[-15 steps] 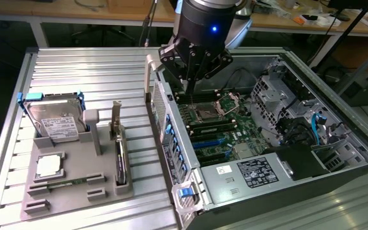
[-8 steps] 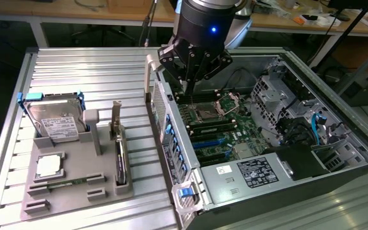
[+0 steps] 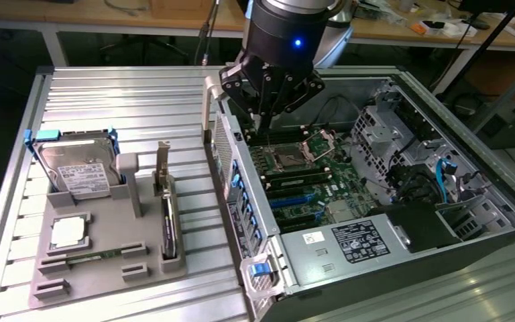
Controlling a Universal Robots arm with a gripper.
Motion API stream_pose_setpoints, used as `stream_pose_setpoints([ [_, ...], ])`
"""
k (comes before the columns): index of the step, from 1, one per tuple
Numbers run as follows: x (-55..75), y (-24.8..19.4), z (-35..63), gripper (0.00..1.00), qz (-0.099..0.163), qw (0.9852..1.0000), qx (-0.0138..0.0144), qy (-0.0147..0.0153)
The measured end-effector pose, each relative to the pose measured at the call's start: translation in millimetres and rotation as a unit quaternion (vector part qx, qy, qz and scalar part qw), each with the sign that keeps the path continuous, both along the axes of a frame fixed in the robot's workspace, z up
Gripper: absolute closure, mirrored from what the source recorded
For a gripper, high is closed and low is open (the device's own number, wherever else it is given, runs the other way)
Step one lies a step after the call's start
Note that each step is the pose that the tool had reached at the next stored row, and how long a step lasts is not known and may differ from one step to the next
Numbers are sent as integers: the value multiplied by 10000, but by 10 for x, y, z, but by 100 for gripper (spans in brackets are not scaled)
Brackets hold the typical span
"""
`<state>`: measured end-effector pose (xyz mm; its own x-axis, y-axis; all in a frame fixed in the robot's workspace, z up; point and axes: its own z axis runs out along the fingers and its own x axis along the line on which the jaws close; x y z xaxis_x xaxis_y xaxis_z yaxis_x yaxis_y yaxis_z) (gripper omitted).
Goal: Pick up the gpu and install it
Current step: 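Reach for the gpu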
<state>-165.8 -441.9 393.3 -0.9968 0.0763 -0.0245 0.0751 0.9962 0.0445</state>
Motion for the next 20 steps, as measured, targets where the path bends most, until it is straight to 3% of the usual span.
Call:
stream_pose_setpoints([
  [12,-48,-42,0,89,0,10000,0,0],
  [17,-75,-87,0,89,0,10000,0,0],
  [20,-116,-144,0,89,0,10000,0,0],
])
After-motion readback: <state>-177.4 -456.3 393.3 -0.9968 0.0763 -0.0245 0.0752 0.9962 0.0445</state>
